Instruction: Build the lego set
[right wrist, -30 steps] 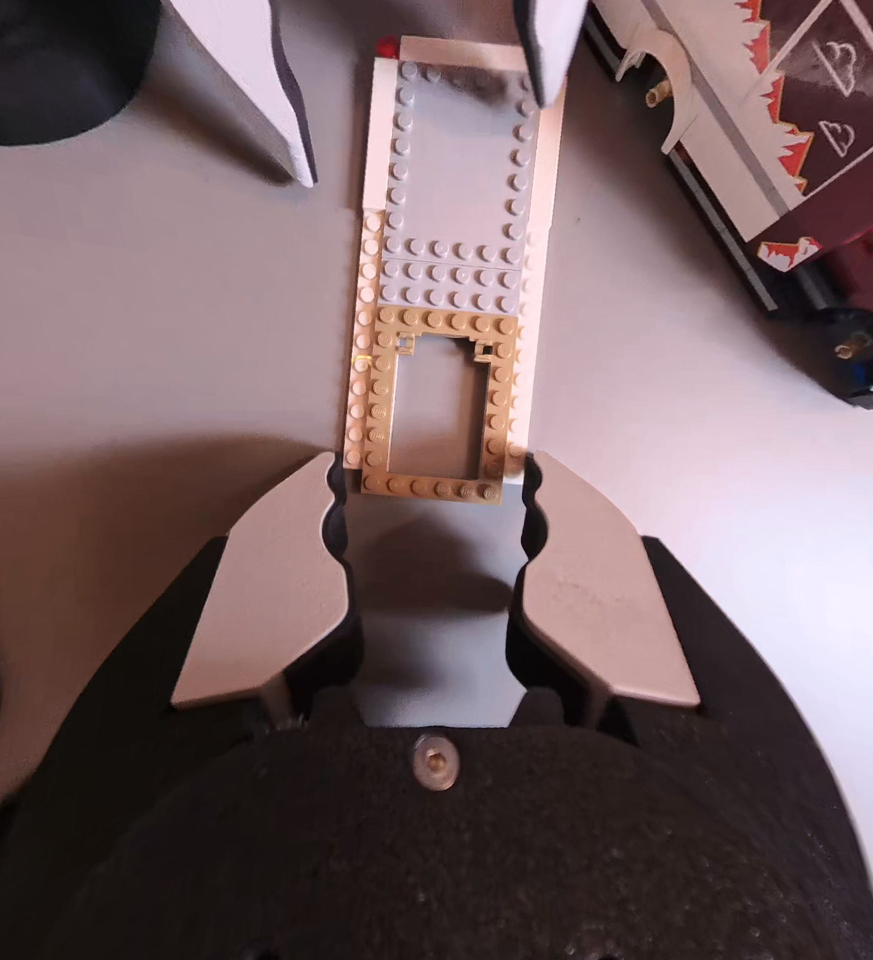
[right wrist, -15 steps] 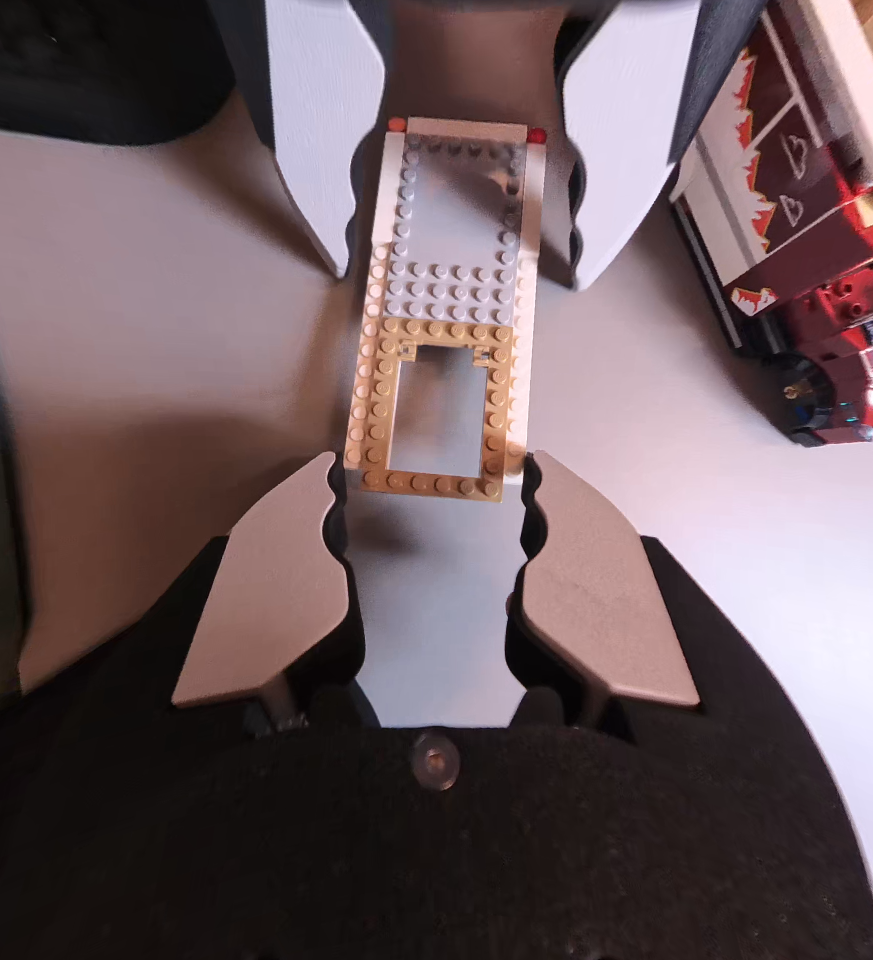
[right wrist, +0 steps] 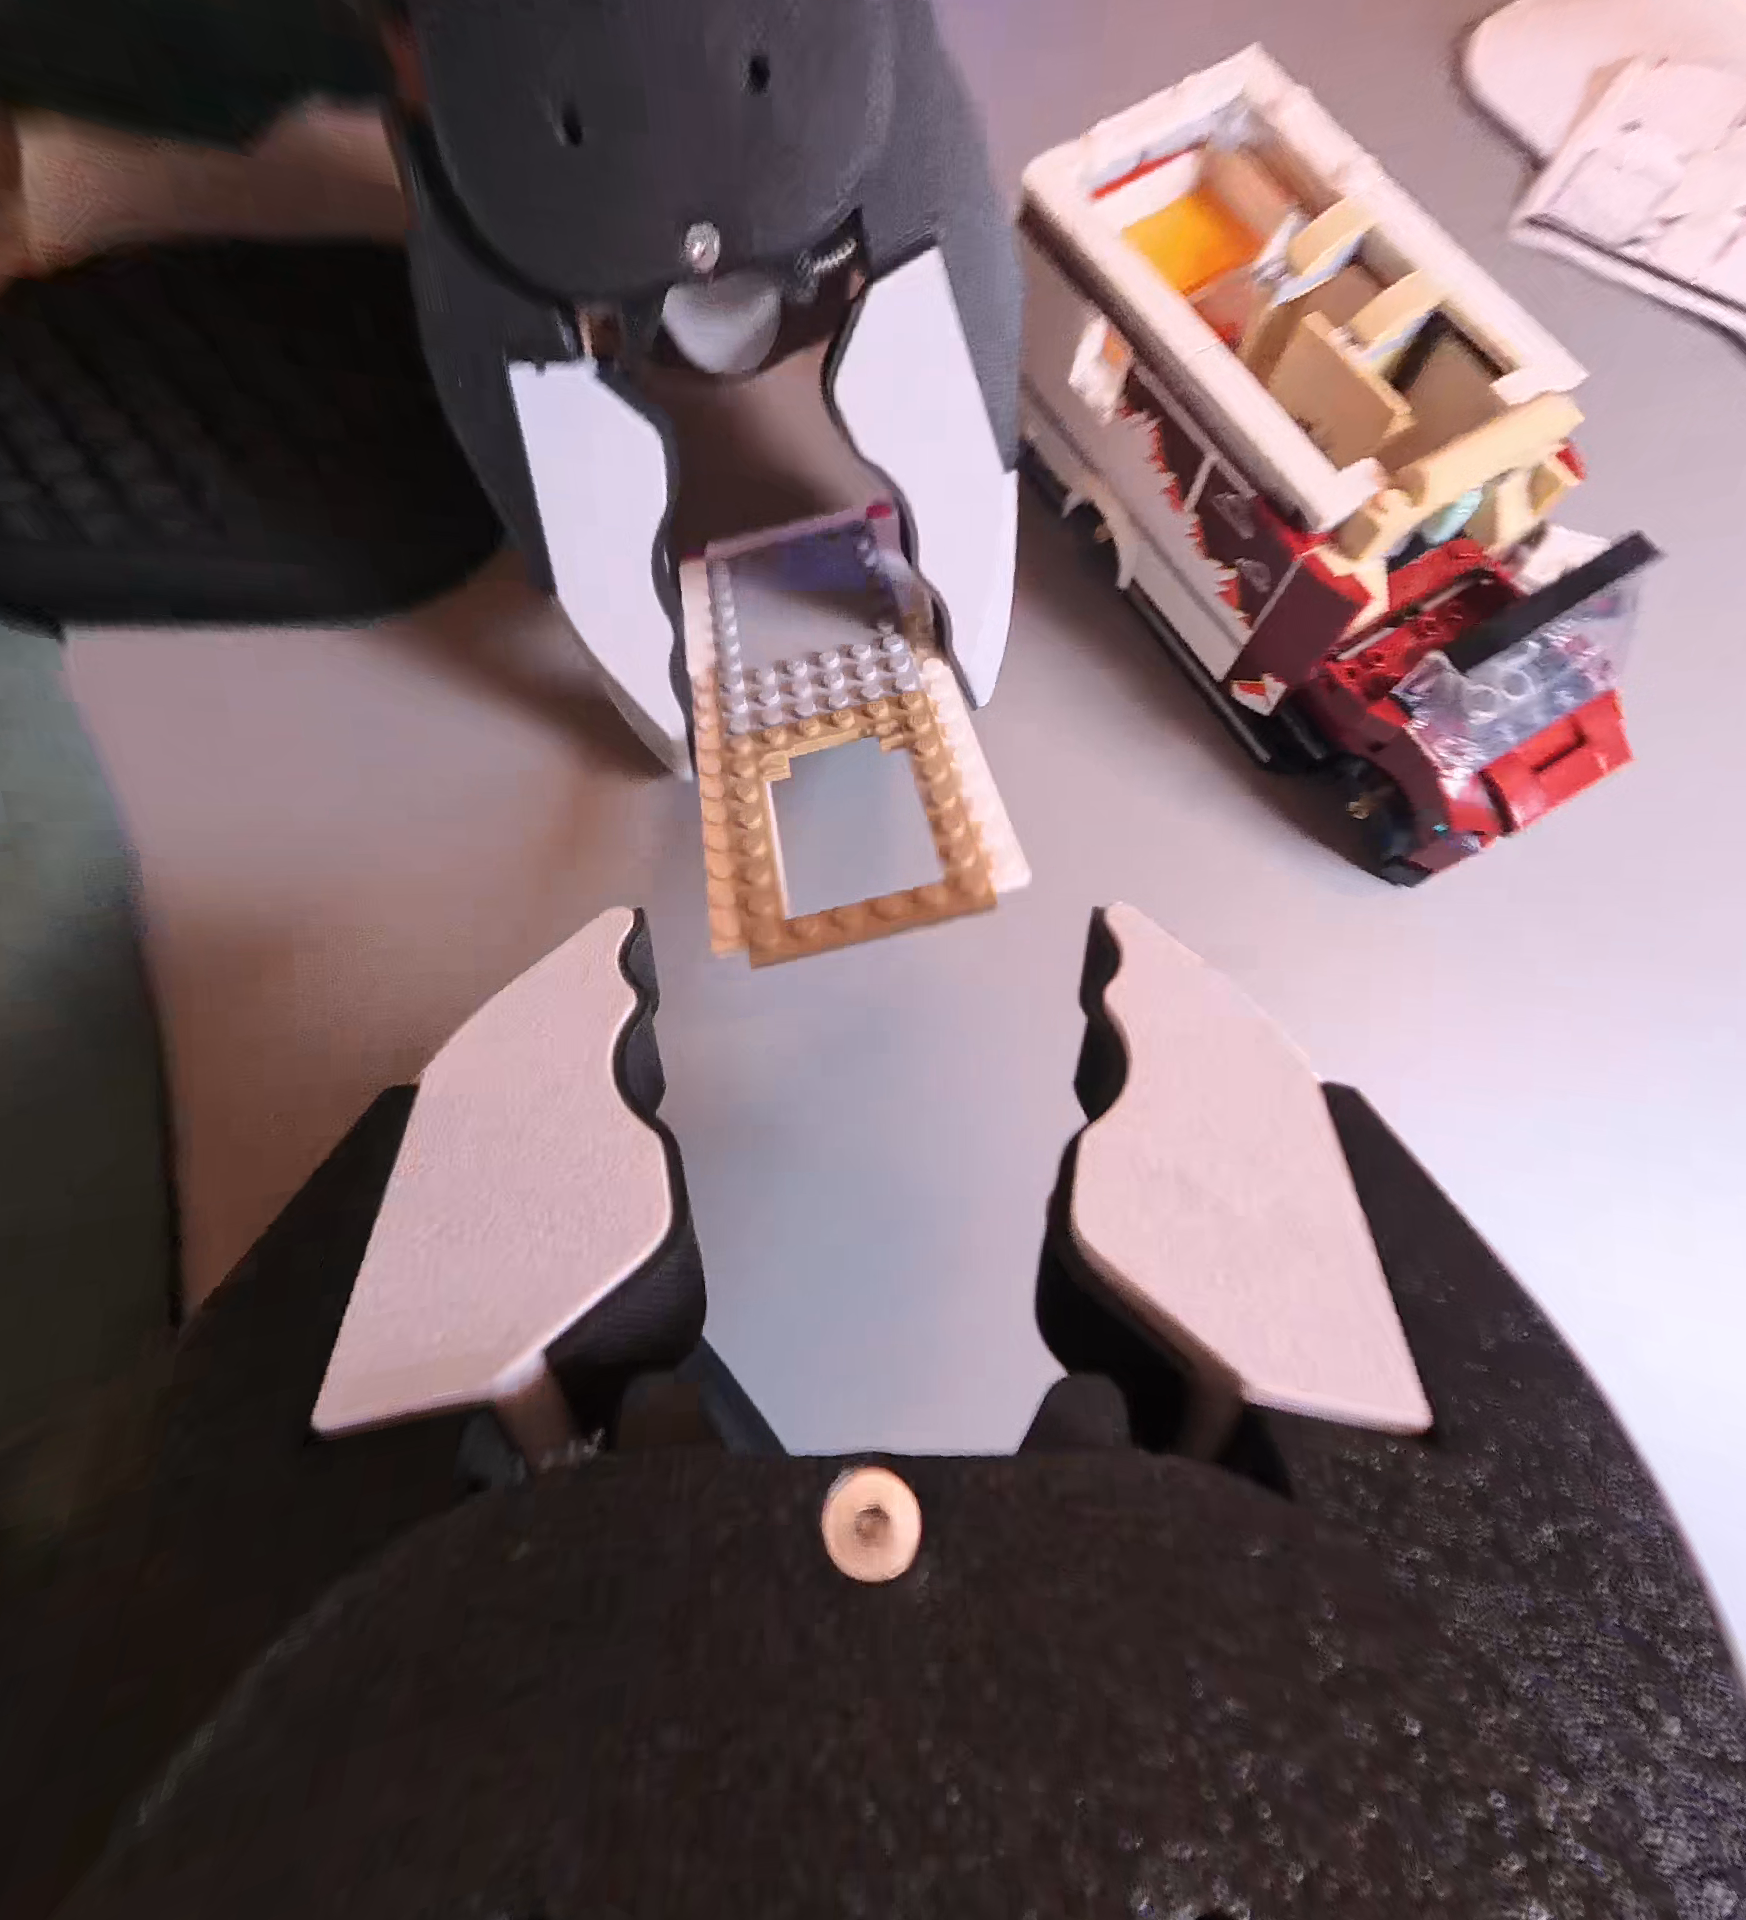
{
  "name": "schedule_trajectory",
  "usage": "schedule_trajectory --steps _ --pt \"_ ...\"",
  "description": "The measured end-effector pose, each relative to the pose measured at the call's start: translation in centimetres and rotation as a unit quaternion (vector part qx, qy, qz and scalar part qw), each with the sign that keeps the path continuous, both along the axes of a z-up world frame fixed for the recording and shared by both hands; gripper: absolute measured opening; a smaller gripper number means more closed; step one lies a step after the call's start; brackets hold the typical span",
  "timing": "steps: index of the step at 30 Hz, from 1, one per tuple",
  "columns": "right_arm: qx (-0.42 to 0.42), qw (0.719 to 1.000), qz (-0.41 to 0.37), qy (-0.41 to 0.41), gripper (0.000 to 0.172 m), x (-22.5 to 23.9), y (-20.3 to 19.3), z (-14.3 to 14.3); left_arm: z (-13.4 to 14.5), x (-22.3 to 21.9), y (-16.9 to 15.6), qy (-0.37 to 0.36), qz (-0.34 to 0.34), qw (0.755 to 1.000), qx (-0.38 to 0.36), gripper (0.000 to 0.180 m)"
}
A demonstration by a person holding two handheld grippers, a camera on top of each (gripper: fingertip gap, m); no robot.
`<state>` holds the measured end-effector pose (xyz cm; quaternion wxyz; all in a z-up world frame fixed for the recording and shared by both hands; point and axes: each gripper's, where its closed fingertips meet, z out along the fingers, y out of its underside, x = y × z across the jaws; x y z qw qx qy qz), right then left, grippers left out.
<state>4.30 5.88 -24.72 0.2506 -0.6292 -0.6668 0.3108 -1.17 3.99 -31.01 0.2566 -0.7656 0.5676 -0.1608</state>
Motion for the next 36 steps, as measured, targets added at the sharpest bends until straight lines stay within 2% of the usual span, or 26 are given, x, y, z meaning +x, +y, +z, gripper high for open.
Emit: schedule_trajectory --steps 2,4,9,14,15,20,23,26,31,36 --pt "-0.049 0.996 -0.053 0.044 0.077 0.2 -0.1 0.6 0.6 -0.1 0.6 -0.03 0.04 0.999 0.005 0.076" --pt "-0.121 0.981 -0.119 0.095 0.075 -0.1 -0.6 0.5 1.0 -0.2 0.9 -0.054 0.078 0.995 0.003 0.076" --pt "-0.25 0.913 -0.257 0.194 0.059 -1.9 -1.8 0.0 1.6 0.0 1.7 -0.064 0.148 0.987 0.002 0.076" --pt "-0.321 0.849 -0.33 0.258 0.043 -3.8 -1.1 0.9 2.1 0.2 2.0 -0.022 0.173 0.985 0.015 0.076" --pt "-0.331 0.843 -0.334 0.259 0.041 -4.1 -1.2 0.8 2.3 0.1 2.0 -0.017 0.177 0.984 0.02 0.076" --pt "-0.333 0.835 -0.35 0.264 0.029 -5.1 -0.8 0.7 3.4 -0.2 2.0 -0.014 0.191 0.981 0.037 0.076" --pt "-0.331 0.836 -0.349 0.265 0.012 -5.6 -0.8 0.6 3.9 -0.4 1.8 -0.019 0.193 0.98 0.041 0.076" --pt "-0.336 0.836 -0.331 0.281 0.01 -6.0 -0.9 1.1 4.3 -0.7 1.9 -0.023 0.201 0.978 0.049 0.076" --pt "-0.319 0.856 -0.289 0.287 0.01 -6.1 -1.1 1.9 5.1 -0.8 1.9 -0.036 0.205 0.976 0.065 0.075" --pt "-0.338 0.864 -0.237 0.288 0.009 -5.3 -1.6 3.3 7.7 -0.3 0.9 -0.105 0.17 0.977 0.071 0.07"
